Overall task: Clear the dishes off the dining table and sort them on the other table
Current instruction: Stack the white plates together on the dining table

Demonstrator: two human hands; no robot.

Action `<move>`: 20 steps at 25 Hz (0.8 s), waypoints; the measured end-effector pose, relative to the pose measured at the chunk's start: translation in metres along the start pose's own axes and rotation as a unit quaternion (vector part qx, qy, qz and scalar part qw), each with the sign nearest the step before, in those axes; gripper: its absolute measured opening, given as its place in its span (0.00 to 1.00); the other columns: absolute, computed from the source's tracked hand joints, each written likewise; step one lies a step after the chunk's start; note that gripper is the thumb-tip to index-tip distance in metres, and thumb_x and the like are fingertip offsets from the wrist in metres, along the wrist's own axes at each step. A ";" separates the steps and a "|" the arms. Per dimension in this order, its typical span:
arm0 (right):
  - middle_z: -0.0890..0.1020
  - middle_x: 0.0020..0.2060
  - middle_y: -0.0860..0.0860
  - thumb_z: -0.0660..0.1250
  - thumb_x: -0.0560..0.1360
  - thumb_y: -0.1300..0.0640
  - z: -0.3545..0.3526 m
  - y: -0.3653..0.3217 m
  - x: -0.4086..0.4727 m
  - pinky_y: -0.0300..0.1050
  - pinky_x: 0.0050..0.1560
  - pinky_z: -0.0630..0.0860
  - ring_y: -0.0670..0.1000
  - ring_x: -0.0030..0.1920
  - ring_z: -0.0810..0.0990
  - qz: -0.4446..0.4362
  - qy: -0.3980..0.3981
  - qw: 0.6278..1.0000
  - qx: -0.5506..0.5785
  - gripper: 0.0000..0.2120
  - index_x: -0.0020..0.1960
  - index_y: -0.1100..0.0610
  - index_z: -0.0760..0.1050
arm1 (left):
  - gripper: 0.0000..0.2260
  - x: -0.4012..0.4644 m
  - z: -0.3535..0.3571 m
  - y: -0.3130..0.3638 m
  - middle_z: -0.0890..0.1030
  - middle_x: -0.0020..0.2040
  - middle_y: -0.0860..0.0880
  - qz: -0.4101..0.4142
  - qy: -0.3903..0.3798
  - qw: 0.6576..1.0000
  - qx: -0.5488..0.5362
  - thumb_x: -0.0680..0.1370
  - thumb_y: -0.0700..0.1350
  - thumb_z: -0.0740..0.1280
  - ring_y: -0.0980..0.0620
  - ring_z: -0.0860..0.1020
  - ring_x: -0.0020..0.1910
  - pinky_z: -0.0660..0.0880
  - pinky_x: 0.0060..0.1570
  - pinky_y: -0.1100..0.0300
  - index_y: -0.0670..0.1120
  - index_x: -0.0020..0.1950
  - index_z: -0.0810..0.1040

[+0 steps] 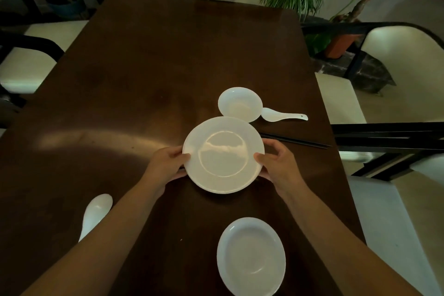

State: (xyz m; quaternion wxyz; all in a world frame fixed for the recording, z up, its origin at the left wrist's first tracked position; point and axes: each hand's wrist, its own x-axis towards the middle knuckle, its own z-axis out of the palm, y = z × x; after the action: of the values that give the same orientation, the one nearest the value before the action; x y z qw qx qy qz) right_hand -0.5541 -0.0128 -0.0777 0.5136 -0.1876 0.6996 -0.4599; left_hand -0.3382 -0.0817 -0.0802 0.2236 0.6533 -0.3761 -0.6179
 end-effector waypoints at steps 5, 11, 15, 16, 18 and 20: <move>0.79 0.46 0.48 0.70 0.72 0.60 0.001 0.009 0.003 0.39 0.32 0.78 0.44 0.40 0.79 -0.059 0.050 0.983 -0.169 0.13 0.53 0.48 0.74 | 0.15 0.001 -0.002 -0.004 0.77 0.57 0.47 0.024 0.001 1.000 0.018 0.77 0.38 0.63 0.50 0.76 0.52 0.77 0.49 0.53 0.44 0.64 0.73; 0.78 0.37 0.42 0.71 0.71 0.55 0.010 0.014 0.005 0.29 0.31 0.66 0.41 0.28 0.74 -0.102 0.081 0.938 -0.320 0.11 0.53 0.49 0.78 | 0.14 0.002 -0.017 -0.012 0.77 0.52 0.49 0.031 0.012 0.999 0.012 0.77 0.38 0.64 0.50 0.77 0.50 0.77 0.42 0.57 0.43 0.62 0.75; 0.80 0.51 0.49 0.72 0.70 0.54 0.024 0.011 0.003 0.38 0.42 0.75 0.46 0.45 0.78 -0.109 0.055 0.933 -0.338 0.25 0.66 0.49 0.69 | 0.14 -0.003 -0.037 -0.021 0.78 0.55 0.47 0.026 0.020 0.999 0.011 0.77 0.38 0.64 0.48 0.77 0.53 0.77 0.38 0.60 0.44 0.63 0.75; 0.80 0.54 0.51 0.72 0.70 0.54 0.030 0.011 0.002 0.42 0.46 0.78 0.49 0.49 0.79 -0.102 0.044 0.933 -0.344 0.27 0.67 0.50 0.68 | 0.14 -0.005 -0.045 -0.023 0.79 0.55 0.47 0.027 0.025 0.999 0.010 0.77 0.38 0.64 0.48 0.78 0.53 0.77 0.37 0.60 0.43 0.63 0.75; 0.80 0.58 0.53 0.72 0.71 0.55 0.044 0.009 -0.001 0.51 0.55 0.78 0.52 0.53 0.79 -0.085 0.014 0.933 -0.348 0.25 0.66 0.52 0.70 | 0.14 -0.010 -0.060 -0.027 0.79 0.54 0.47 0.022 0.035 0.999 0.006 0.76 0.38 0.64 0.48 0.78 0.52 0.78 0.37 0.60 0.43 0.62 0.76; 0.81 0.55 0.53 0.72 0.71 0.56 0.058 0.009 -0.006 0.54 0.56 0.78 0.51 0.50 0.80 -0.073 -0.017 0.931 -0.358 0.20 0.61 0.54 0.75 | 0.14 -0.016 -0.076 -0.033 0.80 0.53 0.46 0.013 0.039 0.999 0.003 0.76 0.37 0.64 0.49 0.79 0.49 0.78 0.38 0.58 0.43 0.61 0.76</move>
State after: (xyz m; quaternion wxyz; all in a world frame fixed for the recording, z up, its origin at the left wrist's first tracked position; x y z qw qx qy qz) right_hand -0.4984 -0.0297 -0.0842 0.3888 -0.4174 0.7936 -0.2117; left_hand -0.2561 -0.0624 -0.0840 0.2440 0.6724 -0.3777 -0.5879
